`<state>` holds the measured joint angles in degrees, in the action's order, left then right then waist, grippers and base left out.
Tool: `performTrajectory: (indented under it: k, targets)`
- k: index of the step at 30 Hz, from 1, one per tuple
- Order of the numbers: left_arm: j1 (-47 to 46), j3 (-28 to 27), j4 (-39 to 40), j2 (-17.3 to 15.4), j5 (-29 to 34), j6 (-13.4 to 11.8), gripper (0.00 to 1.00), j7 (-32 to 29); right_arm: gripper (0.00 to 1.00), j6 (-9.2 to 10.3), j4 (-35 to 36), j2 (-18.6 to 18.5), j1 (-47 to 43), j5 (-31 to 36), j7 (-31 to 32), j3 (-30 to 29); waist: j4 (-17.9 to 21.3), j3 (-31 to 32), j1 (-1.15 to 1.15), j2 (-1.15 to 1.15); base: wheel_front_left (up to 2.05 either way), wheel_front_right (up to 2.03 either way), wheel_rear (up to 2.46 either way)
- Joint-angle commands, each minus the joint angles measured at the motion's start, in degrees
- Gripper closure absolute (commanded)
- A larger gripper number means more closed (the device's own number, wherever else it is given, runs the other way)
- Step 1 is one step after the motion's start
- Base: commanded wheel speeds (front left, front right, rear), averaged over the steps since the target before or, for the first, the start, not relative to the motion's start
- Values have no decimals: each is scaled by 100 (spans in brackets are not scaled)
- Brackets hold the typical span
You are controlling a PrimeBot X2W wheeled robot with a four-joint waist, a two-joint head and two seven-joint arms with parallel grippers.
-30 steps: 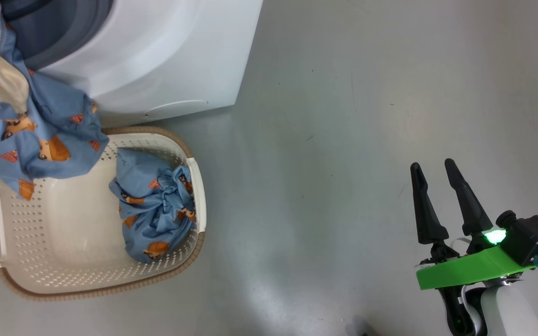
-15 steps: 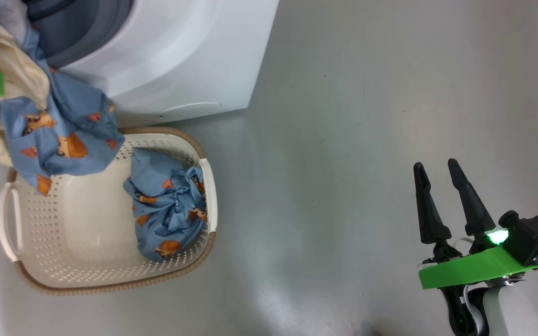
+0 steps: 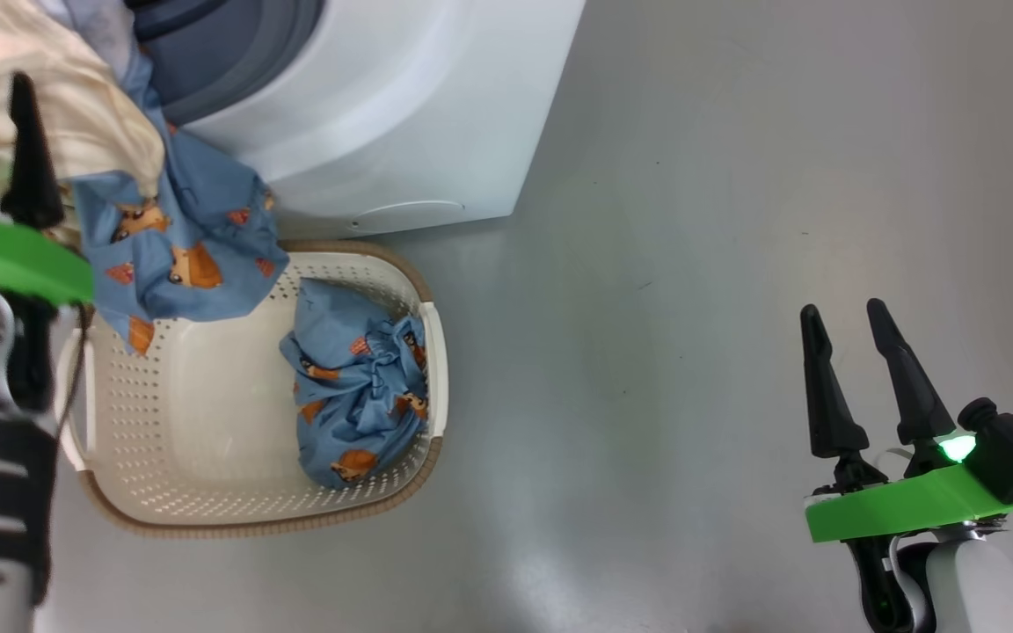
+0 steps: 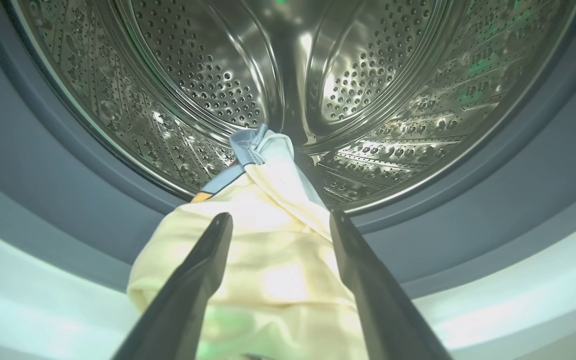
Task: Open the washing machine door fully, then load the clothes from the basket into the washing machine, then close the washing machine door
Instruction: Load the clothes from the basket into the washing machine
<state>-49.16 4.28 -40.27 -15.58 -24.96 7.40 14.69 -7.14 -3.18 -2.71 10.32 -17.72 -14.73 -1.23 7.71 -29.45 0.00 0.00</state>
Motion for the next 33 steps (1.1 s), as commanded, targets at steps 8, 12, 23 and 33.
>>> performTrajectory:
  k: [8,12,23,33]
  targets:
    - [1315,-570,1030,-13,257,9,0,30,0,-35,169,-53,-174,89,-27,1,-169,50,0,0,0,0,0]
    - [1919,-760,1487,63,311,9,0,30,0,-35,176,-78,-187,88,-27,-20,-203,63,0,0,0,0,0]
    - [3204,-1211,2499,229,386,9,0,30,0,-35,166,-140,-234,72,-27,-15,-214,152,0,0,0,0,0]
    - [3295,-1182,2583,345,338,9,0,30,0,-35,172,-165,-220,70,-27,7,-223,146,0,0,0,0,0]
